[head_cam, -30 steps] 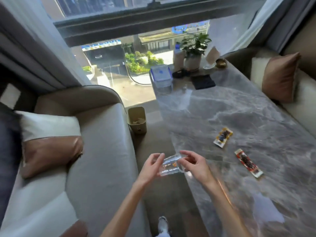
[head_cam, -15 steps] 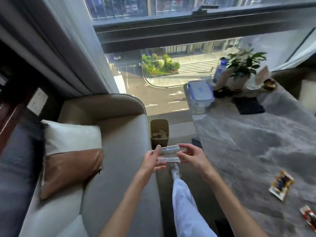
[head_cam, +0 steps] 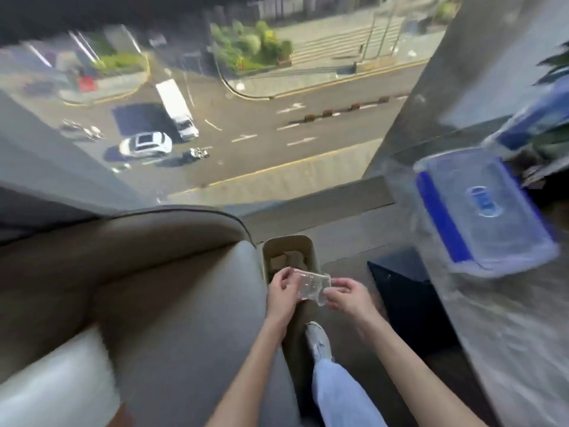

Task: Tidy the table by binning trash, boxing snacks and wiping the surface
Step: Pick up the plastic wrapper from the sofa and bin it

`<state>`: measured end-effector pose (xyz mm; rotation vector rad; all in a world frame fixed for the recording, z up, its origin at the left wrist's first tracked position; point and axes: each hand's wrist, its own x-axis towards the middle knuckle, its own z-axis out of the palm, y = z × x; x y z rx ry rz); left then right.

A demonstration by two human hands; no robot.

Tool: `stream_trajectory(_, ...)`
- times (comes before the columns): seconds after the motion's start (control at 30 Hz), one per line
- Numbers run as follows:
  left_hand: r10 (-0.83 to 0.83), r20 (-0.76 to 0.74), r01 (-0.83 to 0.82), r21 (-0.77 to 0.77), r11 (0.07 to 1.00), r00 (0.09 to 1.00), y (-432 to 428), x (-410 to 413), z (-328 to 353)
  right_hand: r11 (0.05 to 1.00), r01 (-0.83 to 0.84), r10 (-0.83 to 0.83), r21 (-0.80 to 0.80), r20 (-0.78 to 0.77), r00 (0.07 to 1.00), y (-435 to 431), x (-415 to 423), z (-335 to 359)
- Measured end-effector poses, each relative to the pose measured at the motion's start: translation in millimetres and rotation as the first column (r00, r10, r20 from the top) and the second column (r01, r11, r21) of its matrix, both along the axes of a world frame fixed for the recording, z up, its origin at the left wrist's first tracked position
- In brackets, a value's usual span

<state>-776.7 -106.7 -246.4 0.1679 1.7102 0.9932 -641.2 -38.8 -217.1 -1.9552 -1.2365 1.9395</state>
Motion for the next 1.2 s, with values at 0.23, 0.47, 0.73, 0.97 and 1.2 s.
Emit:
stream_trajectory(0.23,0.036,-0.013,-0.038,-0.136,0.990,0.999,56.7,-41.6,-305.2,0.995,0.032,-0.019,-0.090,0.145,0.989,54.8,-55.1,-291.5)
stream_trajectory(0.47,0.140,-0.019,-0.140,-0.295,0.945,0.990,67.4,-39.2,-431.8,0.996,-0.029,0.045,-0.083,0.205,0.978,47.2,-70.6,-441.7)
stream_trajectory(0.73,-0.185,-0.192,0.132,-0.260,0.957,0.964,57.0,-32.4,-382.1,0.791,-0.602,0.486,0.111,0.485,0.727,48.2,-52.3,-371.1)
stream_trajectory(0.97,-0.573,-0.349,0.521,-0.239,0.820,0.742,27.2,7.9,-135.0,0.483,-0.859,0.621,0.168,0.625,0.472,3.9,3.1,-118.7)
stream_trajectory(1.2,-0.644,-0.570,0.694,-0.169,0.700,0.510,15.3,81.7,124.6,0.594,-0.653,0.377,0.470,0.554,0.742,-62.2,89.6,123.5)
